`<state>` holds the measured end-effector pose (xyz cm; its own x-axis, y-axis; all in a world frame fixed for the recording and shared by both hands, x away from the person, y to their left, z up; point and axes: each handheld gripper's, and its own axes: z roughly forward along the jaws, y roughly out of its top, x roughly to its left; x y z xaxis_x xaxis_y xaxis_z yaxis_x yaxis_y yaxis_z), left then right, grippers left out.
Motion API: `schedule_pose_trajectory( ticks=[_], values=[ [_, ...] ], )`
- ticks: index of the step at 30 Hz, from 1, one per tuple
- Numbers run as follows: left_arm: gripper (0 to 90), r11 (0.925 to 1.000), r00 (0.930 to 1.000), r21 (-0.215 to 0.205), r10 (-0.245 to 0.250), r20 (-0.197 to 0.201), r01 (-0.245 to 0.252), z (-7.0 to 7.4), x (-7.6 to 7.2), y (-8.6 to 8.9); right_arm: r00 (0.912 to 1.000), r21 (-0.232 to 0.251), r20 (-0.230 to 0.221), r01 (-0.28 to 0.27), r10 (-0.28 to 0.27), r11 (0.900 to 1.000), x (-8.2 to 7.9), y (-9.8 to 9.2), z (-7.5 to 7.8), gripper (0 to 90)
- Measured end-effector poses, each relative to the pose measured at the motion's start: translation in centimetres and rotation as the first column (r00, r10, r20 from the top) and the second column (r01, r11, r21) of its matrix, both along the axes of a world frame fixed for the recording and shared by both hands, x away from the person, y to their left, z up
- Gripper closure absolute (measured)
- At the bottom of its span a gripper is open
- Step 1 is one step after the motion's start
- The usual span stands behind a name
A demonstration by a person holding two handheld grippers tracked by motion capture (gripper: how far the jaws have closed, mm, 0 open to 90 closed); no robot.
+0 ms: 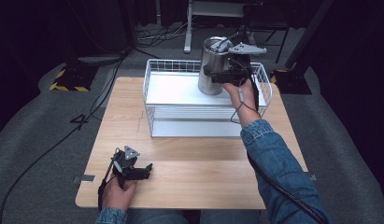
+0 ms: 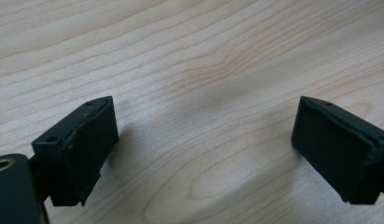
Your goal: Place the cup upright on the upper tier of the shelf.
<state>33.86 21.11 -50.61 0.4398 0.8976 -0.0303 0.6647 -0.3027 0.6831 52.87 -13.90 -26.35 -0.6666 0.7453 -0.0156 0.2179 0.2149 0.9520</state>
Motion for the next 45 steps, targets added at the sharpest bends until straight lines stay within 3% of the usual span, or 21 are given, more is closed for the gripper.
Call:
schedule_pose_trajectory(
  ticks=[11,22,32,45],
  values=[
    [7.8,0.9999,1.0000,0.011,-0.004,0.002,0.004,0.0,0.1,0.0,0.9999,0.004,0.013,-0.009,0.009,1.000,-2.4,-2.5,1.5,0.0],
    [7.8,0.9999,1.0000,0.012,-0.005,0.002,0.005,0.0,0.1,0.0,0.9978,0.015,0.041,-0.053,0.052,0.998,-6.0,-5.2,3.1,0.0],
    [7.8,1.0000,1.0000,0.009,-0.002,0.002,0.002,0.0,0.1,0.0,0.9967,0.034,0.027,-0.078,0.077,0.996,-8.7,-7.6,3.0,0.2],
    [7.8,1.0000,1.0000,0.009,0.001,0.002,-0.001,0.0,0.2,0.0,0.9967,-0.014,0.029,-0.076,0.076,0.997,-11.8,-10.4,2.4,0.3]
  ],
)
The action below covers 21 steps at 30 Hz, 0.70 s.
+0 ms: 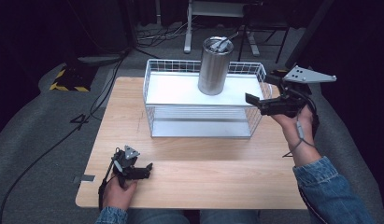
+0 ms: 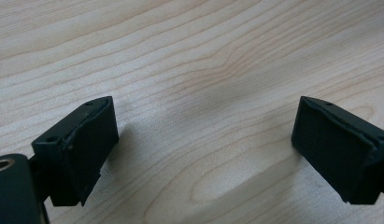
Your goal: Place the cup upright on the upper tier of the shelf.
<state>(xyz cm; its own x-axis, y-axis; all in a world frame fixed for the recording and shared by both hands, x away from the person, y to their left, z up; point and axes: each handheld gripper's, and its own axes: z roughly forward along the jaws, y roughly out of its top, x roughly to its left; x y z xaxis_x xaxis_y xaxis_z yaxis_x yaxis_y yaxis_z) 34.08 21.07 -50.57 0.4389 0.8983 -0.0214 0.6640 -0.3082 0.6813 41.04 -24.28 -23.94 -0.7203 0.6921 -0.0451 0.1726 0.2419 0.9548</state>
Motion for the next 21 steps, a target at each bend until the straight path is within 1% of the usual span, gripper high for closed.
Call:
schedule_pose_trajectory(
  ticks=[1,2,5,9,10,12,14,15,16,21],
  values=[
    [7.7,0.9999,1.0000,-0.007,0.007,-0.004,-0.007,0.0,0.0,-0.1,1.0000,-0.004,-0.003,0.000,0.000,1.000,-0.3,-0.1,-0.1,0.3],
    [7.7,1.0000,1.0000,0.001,0.002,-0.001,-0.002,0.0,0.1,-0.1,1.0000,-0.011,-0.006,-0.001,0.001,1.000,-0.5,-0.3,-0.3,0.3],
    [7.7,1.0000,1.0000,-0.005,0.008,-0.001,-0.008,0.0,0.2,-0.2,1.0000,-0.028,-0.006,0.001,-0.001,1.000,-1.2,-0.7,-0.7,0.3],
    [7.4,1.0000,1.0000,-0.003,0.005,-0.001,-0.005,0.0,0.4,-0.3,0.9997,-0.061,-0.025,0.003,-0.004,0.998,-2.0,-1.2,-1.6,0.8],
    [7.4,1.0000,1.0000,-0.003,0.006,-0.002,-0.006,0.0,0.4,-0.3,0.9993,-0.075,-0.035,0.008,-0.011,0.997,-2.4,-1.4,-2.1,0.8],
    [7.4,1.0000,1.0000,-0.003,0.006,-0.002,-0.006,0.0,0.4,-0.3,0.9992,-0.081,-0.038,0.008,-0.011,0.997,-2.6,-1.6,-2.3,0.8],
    [7.4,1.0000,1.0000,-0.003,0.006,-0.002,-0.006,0.0,0.4,-0.3,0.9988,-0.093,-0.045,0.015,-0.019,0.996,-2.9,-1.8,-2.9,0.8],
    [7.4,1.0000,1.0000,-0.003,0.006,-0.002,-0.006,0.0,0.4,-0.3,0.9978,-0.103,-0.063,0.016,-0.023,0.995,-3.1,-2.0,-3.4,0.8],
    [7.4,1.0000,1.0000,-0.003,0.006,-0.003,-0.006,0.0,0.4,-0.3,0.9973,-0.106,-0.069,0.017,-0.024,0.994,-3.2,-2.0,-3.7,0.8],
    [7.4,1.0000,1.0000,-0.003,0.006,-0.002,-0.006,0.0,0.4,-0.3,0.9945,-0.137,-0.097,0.026,-0.039,0.990,-3.8,-2.5,-5.9,0.8]
  ],
)
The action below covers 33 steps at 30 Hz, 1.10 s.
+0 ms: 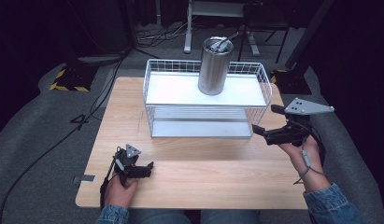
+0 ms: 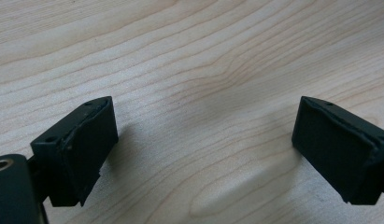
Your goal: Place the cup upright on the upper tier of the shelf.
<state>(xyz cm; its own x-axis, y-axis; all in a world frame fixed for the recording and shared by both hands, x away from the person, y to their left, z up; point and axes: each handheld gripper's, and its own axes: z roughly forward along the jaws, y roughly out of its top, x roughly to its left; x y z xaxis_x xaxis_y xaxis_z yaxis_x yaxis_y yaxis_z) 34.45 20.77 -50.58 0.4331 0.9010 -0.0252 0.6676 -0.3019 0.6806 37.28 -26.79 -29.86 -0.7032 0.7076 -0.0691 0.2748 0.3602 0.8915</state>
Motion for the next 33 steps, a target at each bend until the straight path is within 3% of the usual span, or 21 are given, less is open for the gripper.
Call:
schedule_pose_trajectory(
  ticks=[15,21,29,33],
  values=[
    [7.4,1.0000,1.0000,0.000,0.000,0.000,0.000,0.0,0.0,0.0,0.9910,-0.038,-0.131,0.021,-0.026,0.999,-0.9,-0.8,-6.1,0.8],
    [7.4,1.0000,1.0000,0.000,0.000,0.000,0.000,0.0,0.0,0.0,0.9877,-0.053,-0.154,0.021,-0.029,0.998,-1.1,-0.4,-8.5,1.9],
    [7.4,1.0000,1.0000,0.000,0.000,0.000,0.000,0.0,0.0,0.0,0.9771,-0.099,-0.208,0.022,-0.042,0.995,-1.3,0.1,-11.9,2.3],
    [7.4,1.0000,1.0000,0.001,0.000,0.000,0.000,0.0,0.0,0.0,0.9681,-0.099,-0.246,0.024,-0.048,0.995,-1.3,0.2,-13.7,2.3]
  ],
)
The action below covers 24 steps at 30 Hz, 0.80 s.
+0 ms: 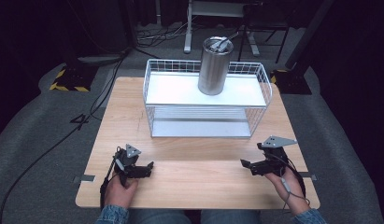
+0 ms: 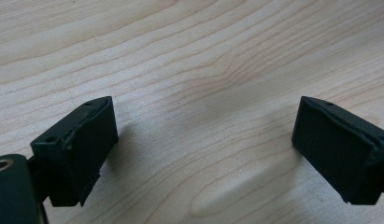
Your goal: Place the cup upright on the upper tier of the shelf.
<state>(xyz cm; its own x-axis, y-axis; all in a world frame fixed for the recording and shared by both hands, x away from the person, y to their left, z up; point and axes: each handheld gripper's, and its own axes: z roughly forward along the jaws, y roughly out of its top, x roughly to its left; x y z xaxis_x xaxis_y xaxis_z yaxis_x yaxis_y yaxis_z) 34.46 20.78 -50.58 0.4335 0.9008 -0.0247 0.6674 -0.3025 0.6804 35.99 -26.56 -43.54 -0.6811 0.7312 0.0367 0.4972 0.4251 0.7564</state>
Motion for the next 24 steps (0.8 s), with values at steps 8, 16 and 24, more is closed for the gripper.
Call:
schedule_pose_trajectory(
  ticks=[8,16,24],
  values=[
    [7.4,1.0000,1.0000,0.000,0.000,0.000,0.000,0.0,0.0,0.0,0.9995,0.004,-0.029,0.014,-0.013,1.000,-0.2,0.1,-2.5,2.3],
    [7.4,1.0000,1.0000,0.000,0.000,0.000,0.000,0.0,0.0,0.0,0.9991,-0.002,-0.032,0.027,-0.028,1.000,-0.4,0.2,-4.3,2.3],
    [7.4,1.0000,1.0000,-0.001,0.000,0.000,0.000,0.0,0.0,0.0,0.9986,-0.038,-0.027,0.045,-0.046,0.998,-0.4,0.2,-5.8,2.3]
  ],
)
